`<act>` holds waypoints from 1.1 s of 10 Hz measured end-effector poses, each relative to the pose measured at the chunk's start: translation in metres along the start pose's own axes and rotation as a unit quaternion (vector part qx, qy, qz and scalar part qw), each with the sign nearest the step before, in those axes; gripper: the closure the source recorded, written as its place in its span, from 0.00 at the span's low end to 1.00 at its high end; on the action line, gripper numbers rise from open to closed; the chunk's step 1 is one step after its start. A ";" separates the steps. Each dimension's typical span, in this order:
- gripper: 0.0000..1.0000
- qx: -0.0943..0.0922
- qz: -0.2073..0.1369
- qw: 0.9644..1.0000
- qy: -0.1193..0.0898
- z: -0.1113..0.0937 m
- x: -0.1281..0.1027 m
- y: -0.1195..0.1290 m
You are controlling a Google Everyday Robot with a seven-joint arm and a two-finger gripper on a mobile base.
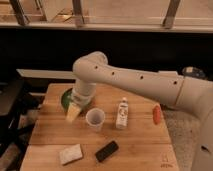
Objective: Wipe the white sponge on the table
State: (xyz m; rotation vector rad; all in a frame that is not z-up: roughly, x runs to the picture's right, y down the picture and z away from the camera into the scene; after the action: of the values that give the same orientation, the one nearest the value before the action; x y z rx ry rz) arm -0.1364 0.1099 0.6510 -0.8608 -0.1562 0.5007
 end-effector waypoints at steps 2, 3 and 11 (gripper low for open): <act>0.20 -0.020 -0.055 0.998 0.018 0.026 -0.009 0.026; 0.20 -0.031 -0.072 0.997 0.024 0.033 -0.010 0.037; 0.20 -0.066 -0.111 0.991 0.029 0.055 -0.018 0.066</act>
State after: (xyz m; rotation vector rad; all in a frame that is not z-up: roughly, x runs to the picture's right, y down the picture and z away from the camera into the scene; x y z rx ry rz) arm -0.1936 0.1753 0.6375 -0.9731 -0.2303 0.2578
